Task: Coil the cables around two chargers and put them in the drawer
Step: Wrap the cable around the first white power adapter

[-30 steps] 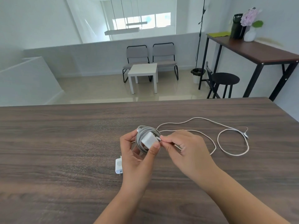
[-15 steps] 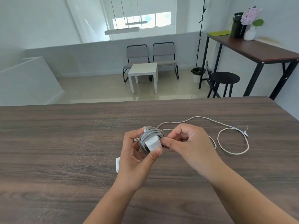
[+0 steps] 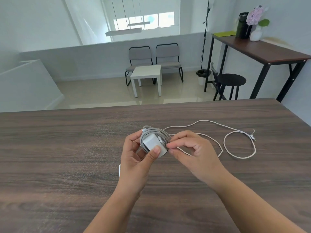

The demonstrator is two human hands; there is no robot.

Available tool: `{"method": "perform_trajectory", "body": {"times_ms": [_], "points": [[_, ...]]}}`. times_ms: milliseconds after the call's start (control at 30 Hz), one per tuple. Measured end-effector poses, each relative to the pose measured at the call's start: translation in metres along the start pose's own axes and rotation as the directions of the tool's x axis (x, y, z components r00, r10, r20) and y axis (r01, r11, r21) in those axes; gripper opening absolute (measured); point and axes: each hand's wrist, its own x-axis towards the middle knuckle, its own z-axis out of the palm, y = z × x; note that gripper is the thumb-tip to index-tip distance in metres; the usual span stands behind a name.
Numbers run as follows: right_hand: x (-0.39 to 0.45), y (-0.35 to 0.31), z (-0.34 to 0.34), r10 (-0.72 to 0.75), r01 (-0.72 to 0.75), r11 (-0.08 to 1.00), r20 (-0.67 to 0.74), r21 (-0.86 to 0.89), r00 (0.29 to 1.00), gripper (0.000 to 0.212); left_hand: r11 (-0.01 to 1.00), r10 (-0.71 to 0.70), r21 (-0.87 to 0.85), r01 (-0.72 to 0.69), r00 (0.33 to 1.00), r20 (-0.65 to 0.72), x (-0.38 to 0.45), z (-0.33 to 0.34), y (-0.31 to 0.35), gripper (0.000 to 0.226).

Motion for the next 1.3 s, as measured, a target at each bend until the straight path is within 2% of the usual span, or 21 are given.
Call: {"method": "perform_trajectory", "body": {"times_ms": [200,433,700,867,967,1033,1167,1233,1300], "points": [[-0.004,0.001,0.003,-0.189,0.185,0.979,-0.038,-0.088,0.981,0.011,0.998,0.006,0.069,-0.005,1.0,-0.002,0.0,-0.002,0.001,0.052],[-0.001,0.004,-0.003,-0.406,0.389,0.881,-0.009,-0.271,0.914,0.013,0.994,0.005,0.113,-0.003,1.0,-0.01,-0.001,-0.002,0.0,0.051],[0.004,0.002,-0.013,-0.446,0.417,0.827,0.01,-0.378,0.895,0.007,0.997,-0.023,0.071,0.021,1.0,0.018,-0.002,0.001,0.0,0.051],[0.007,0.0,-0.021,-0.395,0.407,0.777,0.13,-0.48,0.909,0.013,0.992,0.003,0.129,-0.006,1.0,0.026,0.0,0.0,0.002,0.051],[0.005,-0.005,-0.02,-0.279,0.309,0.822,0.135,-0.478,0.951,0.012,0.977,0.049,0.207,-0.057,0.998,0.041,0.0,0.002,0.005,0.049],[0.005,-0.009,-0.015,-0.215,0.228,0.87,0.079,-0.437,0.973,0.009,0.968,0.07,0.238,-0.078,0.997,0.04,0.0,0.004,0.006,0.049],[0.006,-0.011,-0.002,-0.113,0.098,0.95,-0.035,-0.297,0.993,0.01,0.975,0.082,0.205,-0.084,0.996,0.021,0.001,0.006,0.007,0.049],[0.006,-0.01,-0.002,-0.014,0.007,0.992,-0.053,-0.127,0.999,0.008,0.98,0.082,0.178,-0.084,0.996,0.016,0.002,0.005,0.009,0.048],[0.005,-0.008,-0.005,0.075,-0.075,0.996,-0.013,0.037,0.997,0.011,0.987,0.074,0.146,-0.075,0.997,0.007,0.003,0.005,0.009,0.048]]}}
